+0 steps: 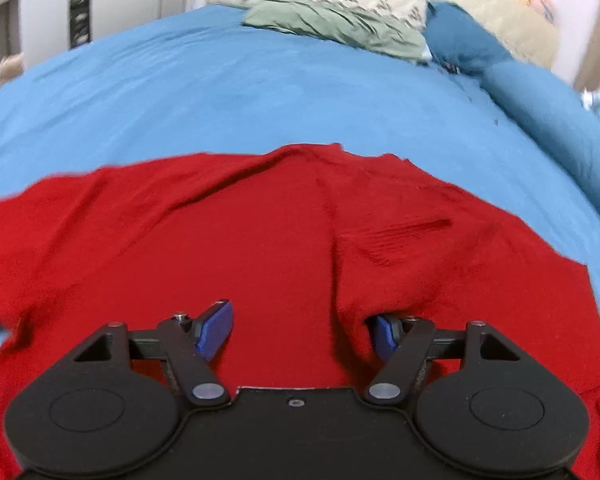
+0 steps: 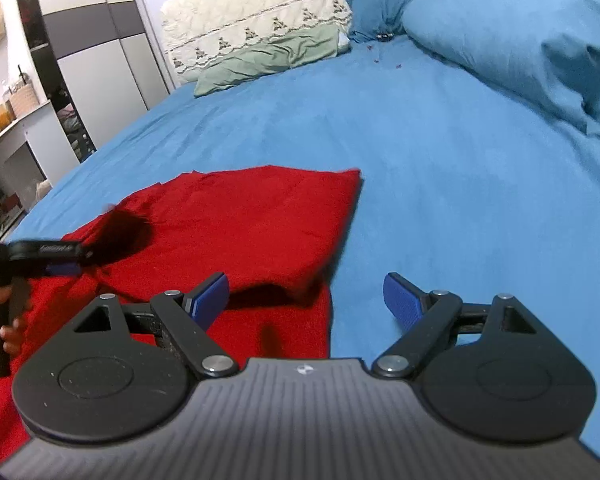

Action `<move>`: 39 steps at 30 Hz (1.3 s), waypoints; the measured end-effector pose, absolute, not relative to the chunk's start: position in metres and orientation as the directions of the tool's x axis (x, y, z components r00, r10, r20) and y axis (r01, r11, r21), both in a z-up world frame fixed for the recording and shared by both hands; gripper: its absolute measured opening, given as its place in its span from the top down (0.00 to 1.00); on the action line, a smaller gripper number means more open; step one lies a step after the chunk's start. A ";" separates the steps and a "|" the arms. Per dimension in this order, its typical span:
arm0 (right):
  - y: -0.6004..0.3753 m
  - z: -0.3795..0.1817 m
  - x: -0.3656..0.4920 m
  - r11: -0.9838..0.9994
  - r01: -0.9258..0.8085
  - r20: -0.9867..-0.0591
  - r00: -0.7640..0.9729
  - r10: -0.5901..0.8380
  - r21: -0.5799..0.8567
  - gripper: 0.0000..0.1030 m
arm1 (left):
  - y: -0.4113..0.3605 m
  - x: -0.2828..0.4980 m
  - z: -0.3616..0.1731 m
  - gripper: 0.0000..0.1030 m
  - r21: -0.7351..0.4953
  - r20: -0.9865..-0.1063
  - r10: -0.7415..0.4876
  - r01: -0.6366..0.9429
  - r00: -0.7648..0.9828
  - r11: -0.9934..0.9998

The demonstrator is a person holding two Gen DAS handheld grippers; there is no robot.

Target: Fold small clothes

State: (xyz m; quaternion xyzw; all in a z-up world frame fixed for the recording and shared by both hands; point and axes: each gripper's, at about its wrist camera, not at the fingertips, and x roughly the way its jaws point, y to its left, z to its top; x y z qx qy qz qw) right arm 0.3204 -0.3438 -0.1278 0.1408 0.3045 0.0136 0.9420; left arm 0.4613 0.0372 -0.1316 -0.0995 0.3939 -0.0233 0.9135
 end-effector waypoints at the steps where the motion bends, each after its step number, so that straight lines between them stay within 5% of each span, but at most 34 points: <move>1: -0.344 -0.130 0.320 0.958 0.065 -0.571 0.813 0.112 0.280 0.03 | 0.041 0.458 -0.132 0.28 -0.217 -0.709 -0.133 -0.035 0.693 0.976; 7: -0.339 -0.138 0.321 0.959 0.075 -0.592 0.799 0.107 0.275 0.03 | 0.066 0.452 -0.131 0.30 -0.405 -0.662 -0.208 -0.111 0.720 0.907; 13: -0.336 -0.137 0.327 0.963 0.076 -0.601 0.793 0.100 0.260 0.03 | 0.056 0.462 -0.128 0.31 -0.397 -0.648 -0.265 -0.020 0.714 0.917; 14: -0.336 -0.137 0.328 0.964 0.073 -0.602 0.792 0.101 0.256 0.03 | 0.054 0.463 -0.128 0.36 -0.386 -0.651 -0.258 -0.019 0.714 0.922; 16: -0.333 -0.139 0.329 0.968 0.063 -0.612 0.784 0.102 0.243 0.03 | 0.051 0.467 -0.127 0.67 -0.347 -0.667 -0.225 -0.029 0.710 0.938; 17: -0.330 -0.140 0.333 0.972 0.059 -0.621 0.778 0.098 0.228 0.03 | 0.050 0.469 -0.127 0.90 -0.339 -0.675 -0.218 -0.034 0.704 0.940; 18: -0.328 -0.141 0.335 0.977 0.057 -0.632 0.770 0.087 0.204 0.03 | 0.050 0.471 -0.127 0.94 -0.343 -0.677 -0.222 -0.035 0.702 0.939; 27: -0.295 -0.160 0.368 0.993 0.113 -0.647 0.756 -0.097 -0.017 0.03 | 0.079 0.450 -0.091 0.95 -0.289 -0.547 -0.083 -0.095 0.833 0.953; 36: -0.301 -0.159 0.378 0.969 0.215 -0.642 0.727 -0.242 -0.122 0.04 | 0.114 0.431 -0.110 0.94 -0.260 -0.518 -0.047 -0.105 0.854 0.960; 39: -0.310 -0.159 0.372 0.974 0.196 -0.652 0.725 -0.224 -0.117 0.04 | 0.119 0.421 -0.120 0.82 -0.224 -0.547 -0.051 -0.088 0.836 0.971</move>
